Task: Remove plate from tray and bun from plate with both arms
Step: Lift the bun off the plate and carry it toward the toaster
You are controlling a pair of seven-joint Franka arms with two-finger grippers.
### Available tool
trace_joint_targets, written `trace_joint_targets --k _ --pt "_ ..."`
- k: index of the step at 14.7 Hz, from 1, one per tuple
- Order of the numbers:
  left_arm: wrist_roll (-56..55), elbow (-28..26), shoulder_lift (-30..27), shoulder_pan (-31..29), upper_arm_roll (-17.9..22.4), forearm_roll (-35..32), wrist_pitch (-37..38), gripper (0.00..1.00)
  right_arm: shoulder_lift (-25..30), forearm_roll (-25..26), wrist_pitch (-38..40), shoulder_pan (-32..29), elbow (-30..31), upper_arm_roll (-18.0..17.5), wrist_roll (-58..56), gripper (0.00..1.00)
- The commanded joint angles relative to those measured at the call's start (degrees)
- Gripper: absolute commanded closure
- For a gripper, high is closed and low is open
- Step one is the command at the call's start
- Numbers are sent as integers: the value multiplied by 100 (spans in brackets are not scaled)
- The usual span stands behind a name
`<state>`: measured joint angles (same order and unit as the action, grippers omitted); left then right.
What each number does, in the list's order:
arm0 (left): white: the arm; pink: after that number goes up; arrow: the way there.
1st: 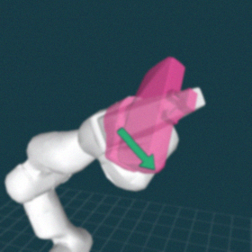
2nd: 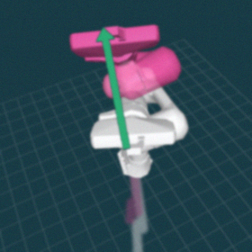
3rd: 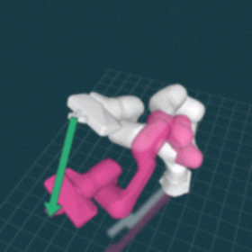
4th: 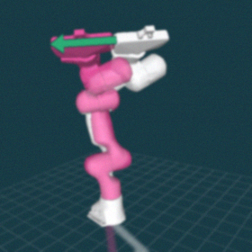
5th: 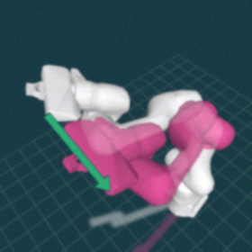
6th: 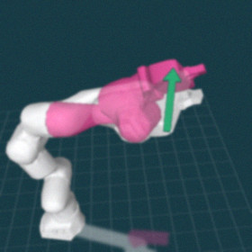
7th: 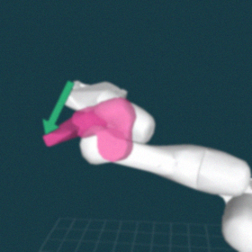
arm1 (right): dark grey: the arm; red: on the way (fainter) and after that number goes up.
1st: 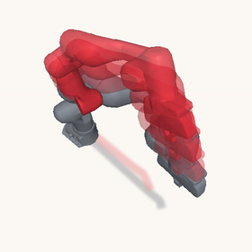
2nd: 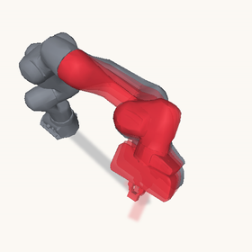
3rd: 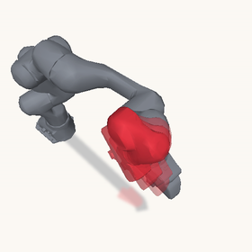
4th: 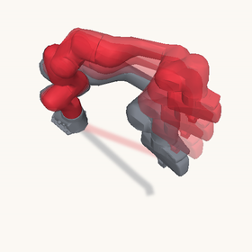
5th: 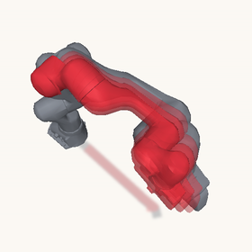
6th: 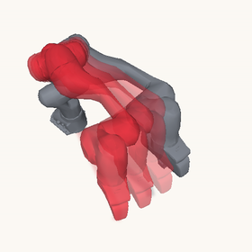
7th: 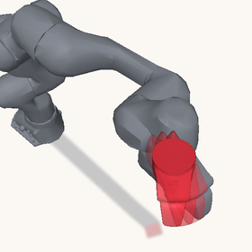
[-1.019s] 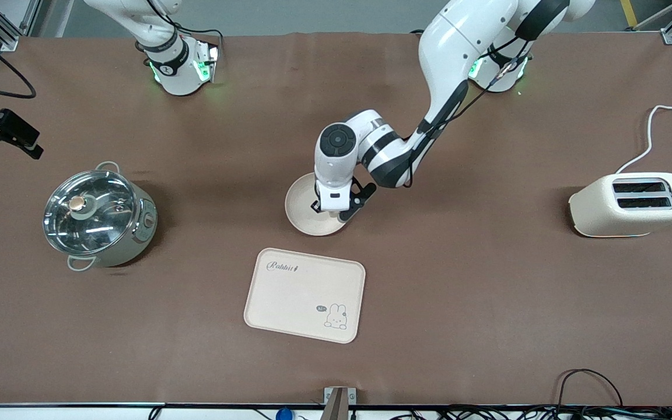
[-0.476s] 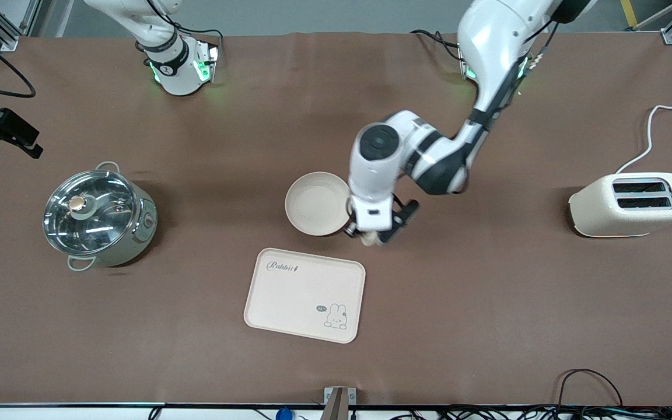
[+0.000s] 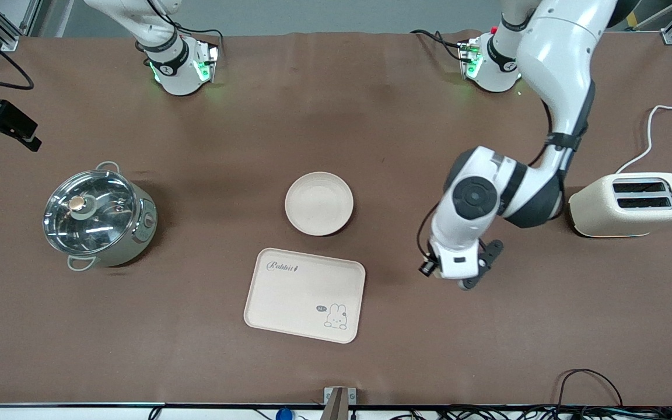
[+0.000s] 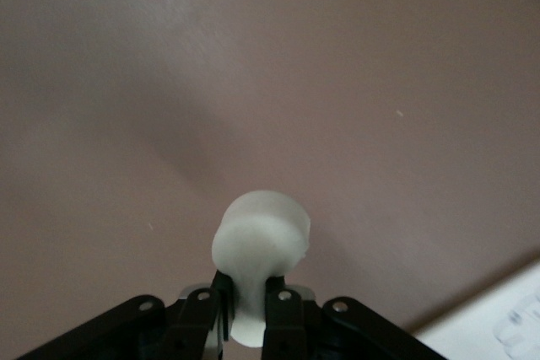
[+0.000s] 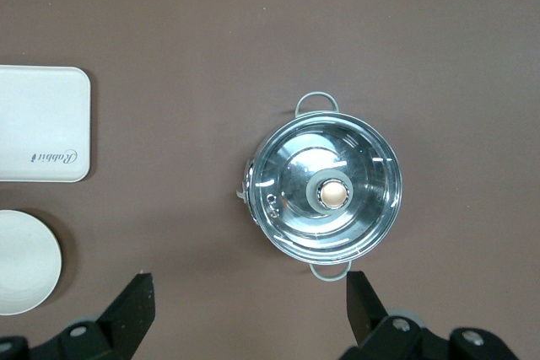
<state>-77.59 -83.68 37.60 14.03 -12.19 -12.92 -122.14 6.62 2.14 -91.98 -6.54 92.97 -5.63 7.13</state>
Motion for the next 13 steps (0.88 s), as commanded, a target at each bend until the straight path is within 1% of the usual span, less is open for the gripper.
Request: trace_joint_targets --k 1,3,5,7,8,9,11,12,13 --pt "349 1 370 -286 -38 -131 41 82 147 32 49 3 108 -26 -27 0" --pt "403 -165 459 -479 -29 -123 23 82 147 32 49 3 108 -35 -27 0" --pt "446 -307 485 -830 -29 -184 -73 82 147 32 58 3 99 -35 -27 0" --pt "587 -290 634 -1033 -38 -246 -257 81 155 32 110 -5 99 -26 -27 0" --pt "596 -289 687 -1060 -29 -254 -363 79 155 32 111 -5 99 -17 -27 0" --pt "596 -281 731 -1095 -37 -333 -442 79 155 32 111 -5 99 -17 -27 0" --pt "596 -263 845 -1270 -38 -736 -513 79 147 23 111 -5 99 -8 -27 0" --pt "683 -263 889 -1358 -46 -755 -565 78 155 23 111 -5 99 -17 -27 0" --pt "815 -254 924 -1376 -46 -738 -609 72 155 23 111 -5 99 -17 -18 0"
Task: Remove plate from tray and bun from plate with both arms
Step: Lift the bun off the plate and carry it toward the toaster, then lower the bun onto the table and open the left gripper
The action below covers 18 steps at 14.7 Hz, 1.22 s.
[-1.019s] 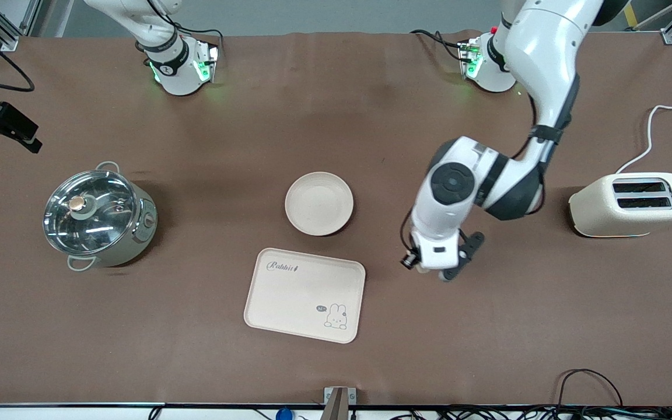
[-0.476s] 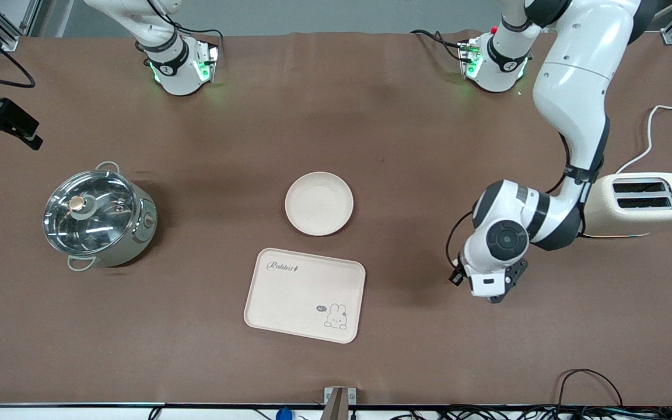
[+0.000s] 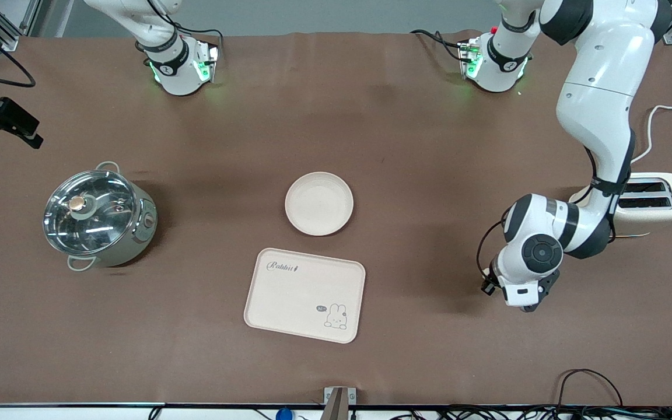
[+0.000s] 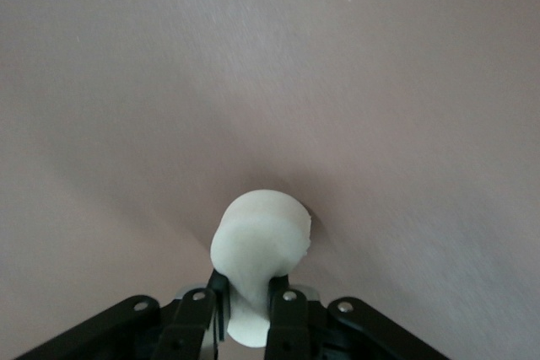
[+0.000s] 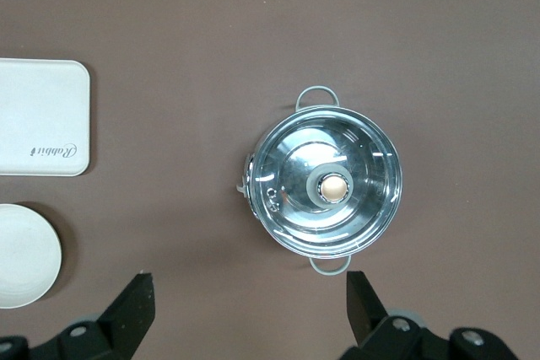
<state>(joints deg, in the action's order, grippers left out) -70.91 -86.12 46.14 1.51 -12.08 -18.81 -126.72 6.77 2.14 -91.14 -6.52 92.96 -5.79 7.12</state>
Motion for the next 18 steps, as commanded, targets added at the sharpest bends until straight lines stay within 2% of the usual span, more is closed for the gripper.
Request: trace_joint_targets --k 1,3,4,7,9,12,15,18 --pt "165 -18 79 -116 -67 -149 -168 56 141 14 26 -7 99 -1 -18 0" --pt "165 -10 36 -125 -58 -149 -169 5 141 6 26 -7 108 -1 -18 0" --pt "174 -1 -17 -142 -75 -149 -160 0 132 6 17 -7 108 -1 -18 0" --pt "314 8 -420 -142 -172 -149 6 0 123 -21 17 2 108 -1 -18 0" --pt "532 121 -745 -107 -277 -210 409 0 141 -21 26 2 99 -27 8 0" --pt "1663 289 -1395 -133 -357 -176 1253 0 114 -30 52 2 134 -27 -1 0" --pt "3052 289 -2063 -177 -331 -123 1790 0 114 -99 167 2 143 -18 -18 0" --pt "3880 289 -2643 -292 -366 140 2238 0 105 -363 237 2 231 -1 -18 0"
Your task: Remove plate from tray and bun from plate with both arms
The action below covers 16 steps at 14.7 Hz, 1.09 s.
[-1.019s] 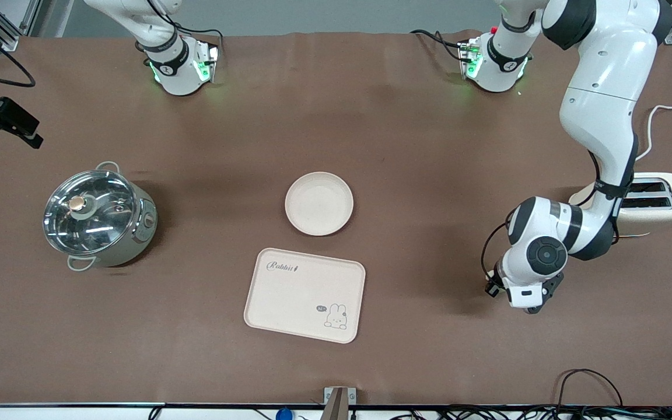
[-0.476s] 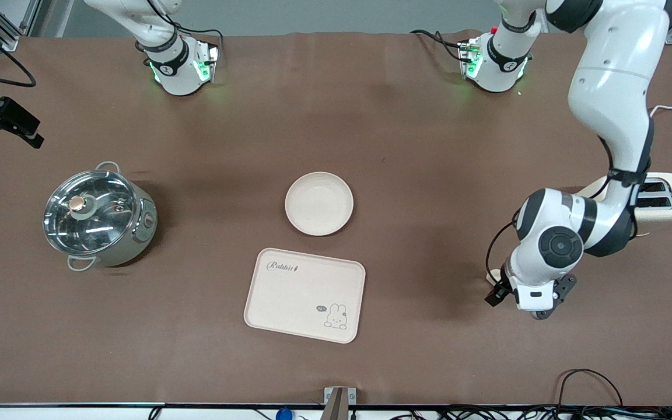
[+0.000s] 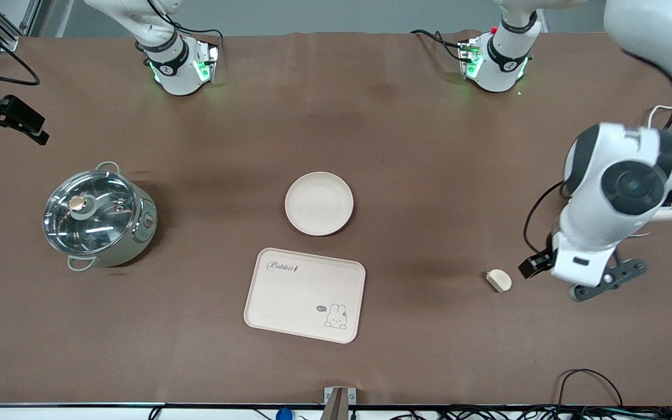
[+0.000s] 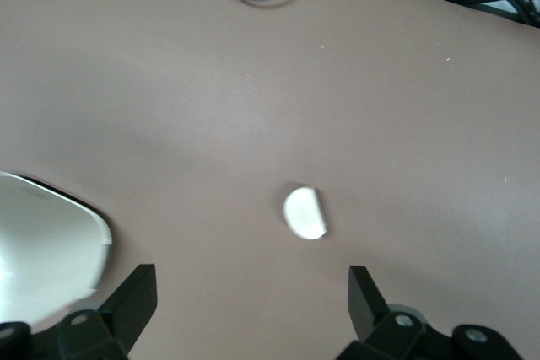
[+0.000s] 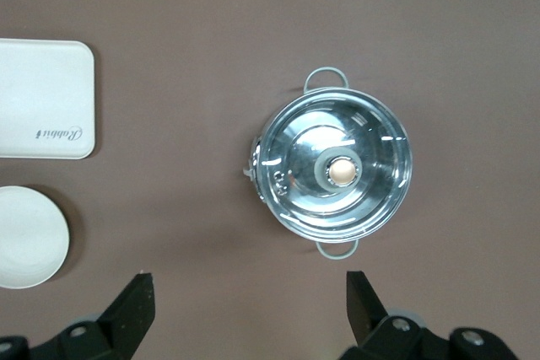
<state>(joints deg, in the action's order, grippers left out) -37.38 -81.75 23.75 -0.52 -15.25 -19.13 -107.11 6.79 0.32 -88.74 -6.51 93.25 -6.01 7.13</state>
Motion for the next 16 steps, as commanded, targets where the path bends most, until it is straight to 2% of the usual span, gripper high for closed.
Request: trace_joint_targets --k 1,5,9,10,12,14,16 --pt "817 -157 -633 -89 -39 390 487 0 104 -190 -3 10 202 13 -18 0" --pt "1924 -148 -1432 -220 -39 927 1146 0 95 -190 32 62 211 13 -27 0" --pt "2347 -183 -1935 -159 22 1209 1859 0 95 -190 32 62 202 13 -27 0" --pt "2566 -271 -2084 -151 92 1375 1939 0 86 -190 23 62 202 13 -27 0" --pt "2884 -735 -2523 76 530 1744 1975 0 95 -190 15 54 202 13 -27 0" --pt "3095 -1104 -2883 402 952 1834 1975 0 95 -190 14 62 202 13 -27 0" --pt "3219 -1447 -3191 403 971 1956 1975 0 95 -190 14 62 202 13 -27 0"
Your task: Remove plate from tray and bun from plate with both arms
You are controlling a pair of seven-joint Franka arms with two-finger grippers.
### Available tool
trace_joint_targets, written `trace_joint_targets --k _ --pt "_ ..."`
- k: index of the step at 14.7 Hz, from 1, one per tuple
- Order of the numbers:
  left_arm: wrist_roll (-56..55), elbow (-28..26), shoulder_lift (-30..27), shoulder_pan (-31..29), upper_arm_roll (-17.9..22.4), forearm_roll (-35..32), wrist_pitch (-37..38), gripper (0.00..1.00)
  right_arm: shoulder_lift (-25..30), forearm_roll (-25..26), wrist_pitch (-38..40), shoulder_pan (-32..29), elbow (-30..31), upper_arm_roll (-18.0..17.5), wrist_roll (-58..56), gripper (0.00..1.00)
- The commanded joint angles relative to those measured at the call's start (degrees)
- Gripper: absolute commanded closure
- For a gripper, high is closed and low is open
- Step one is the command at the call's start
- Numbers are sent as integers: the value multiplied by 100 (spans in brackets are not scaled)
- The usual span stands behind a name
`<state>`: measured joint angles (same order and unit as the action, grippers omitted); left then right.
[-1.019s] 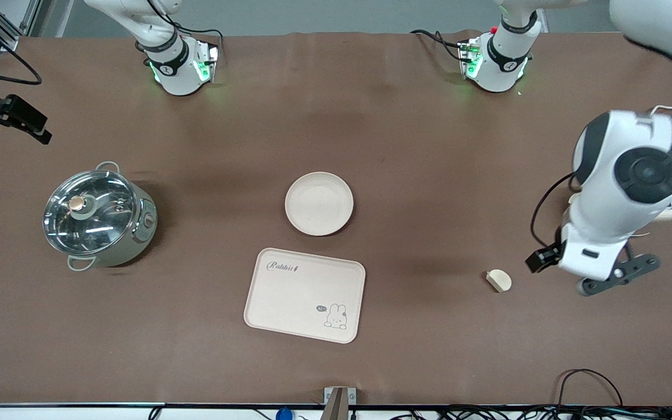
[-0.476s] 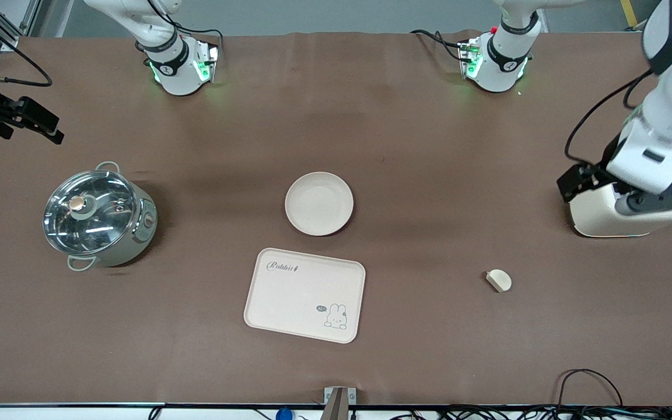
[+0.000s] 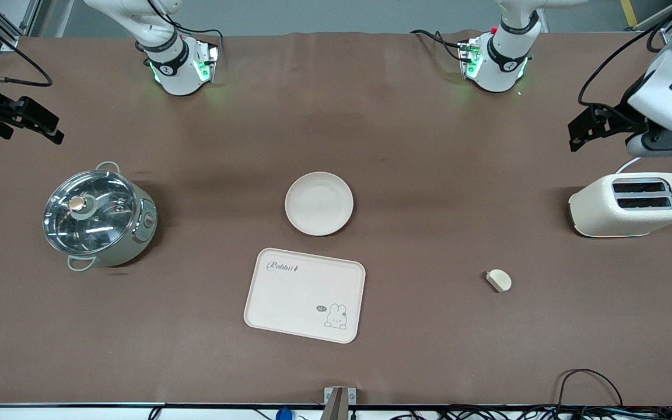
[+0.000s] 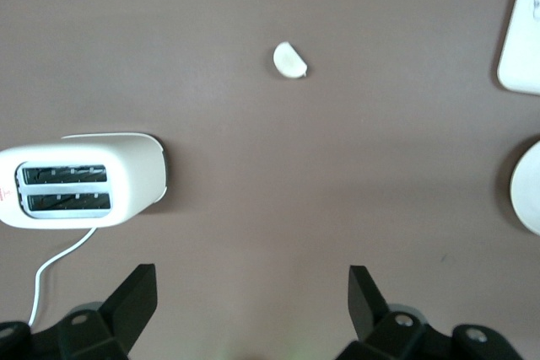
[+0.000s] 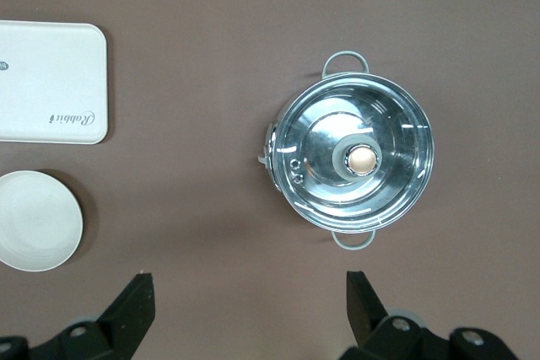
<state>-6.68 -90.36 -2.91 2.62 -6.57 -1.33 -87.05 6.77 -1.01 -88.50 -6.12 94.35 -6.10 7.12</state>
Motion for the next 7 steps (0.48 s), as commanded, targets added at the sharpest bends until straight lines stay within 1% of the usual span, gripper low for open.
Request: trace_joint_targets --k 1,5,7 --pt "150 -727 -622 63 103 272 -40 0 97 -57 -9 23 93 13 -27 0" --pt "150 -711 -650 37 68 282 -40 0 97 -57 8 128 93 4 -9 0" --pt "72 -606 -606 1 68 265 -31 0 97 -57 8 137 93 4 -9 0"
